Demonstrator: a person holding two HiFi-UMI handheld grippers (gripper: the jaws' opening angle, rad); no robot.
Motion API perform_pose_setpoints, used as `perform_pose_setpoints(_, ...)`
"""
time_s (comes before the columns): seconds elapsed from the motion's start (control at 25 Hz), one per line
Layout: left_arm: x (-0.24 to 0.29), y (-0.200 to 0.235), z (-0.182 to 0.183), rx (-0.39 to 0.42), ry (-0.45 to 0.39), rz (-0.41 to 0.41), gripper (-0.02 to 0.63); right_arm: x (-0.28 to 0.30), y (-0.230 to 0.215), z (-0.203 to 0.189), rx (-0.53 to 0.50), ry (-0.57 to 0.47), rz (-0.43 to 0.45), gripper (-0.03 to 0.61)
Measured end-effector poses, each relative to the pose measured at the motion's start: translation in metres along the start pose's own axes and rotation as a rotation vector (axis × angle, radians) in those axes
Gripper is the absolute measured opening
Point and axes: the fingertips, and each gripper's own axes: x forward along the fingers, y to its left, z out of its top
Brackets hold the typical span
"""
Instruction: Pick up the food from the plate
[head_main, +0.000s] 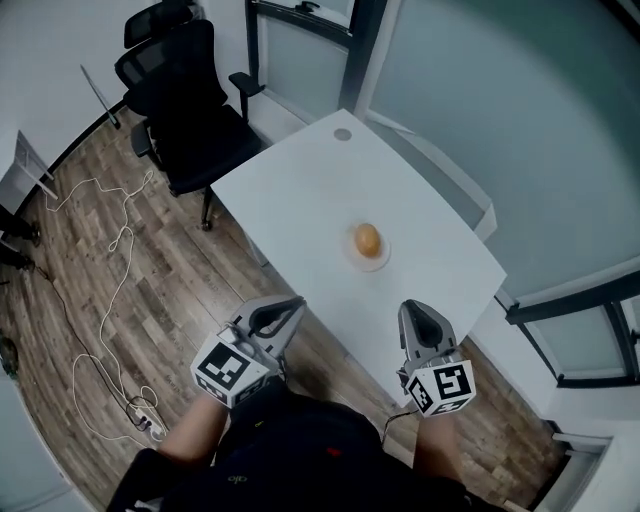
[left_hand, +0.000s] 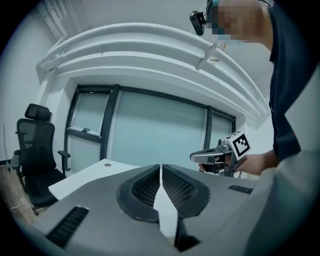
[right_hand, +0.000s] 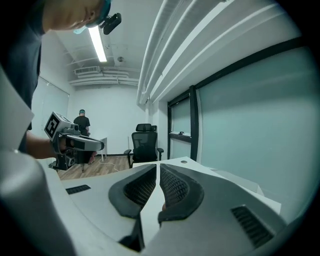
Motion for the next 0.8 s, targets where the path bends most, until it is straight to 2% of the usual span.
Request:
perform_pose_setpoints(0.12,0.009,0.053,0.0,-0.012,0.011,-0.054,0.034,0.048,0.005,0.004,-0.003,0.019,-0.05,0.04)
perform_pose_setpoints(0.28,0.031,0.095,-0.001,-0.023,0.03,-0.12,0.034,0.093,-0.004,-0.002,-0.009,0.075,-0.111,0.04)
perform_pose_setpoints(0.4,0.049,0.113,-0.007,-0.05,0.03,-0.136,0.032,0.126,-0.023,-0.028,-0.068,0.178,-0.142,0.041)
perform_pose_setpoints(0.52,0.062,0.124,-0.02,-0.066,0.054,-0.136,0.032,0.162,-0.039,-0.067,-0.096,0.278,-0.138,0.052)
perform_pose_setpoints(0.68,0.068,0.129,-0.029,-0.107,0.097,-0.111,0.034,0.203,-0.06,-0.115,-0.079,0.368,-0.12,0.248)
perform_pose_setpoints(0.76,0.067,0.131,-0.036,-0.123,0.109,-0.09,0.034,0.222,-0.071,-0.141,-0.078,0.426,-0.116,0.331)
perform_pose_setpoints(0.8,0.067,0.131,-0.04,-0.128,0.117,-0.079,0.032,0.231,-0.077,-0.154,-0.078,0.456,-0.109,0.348)
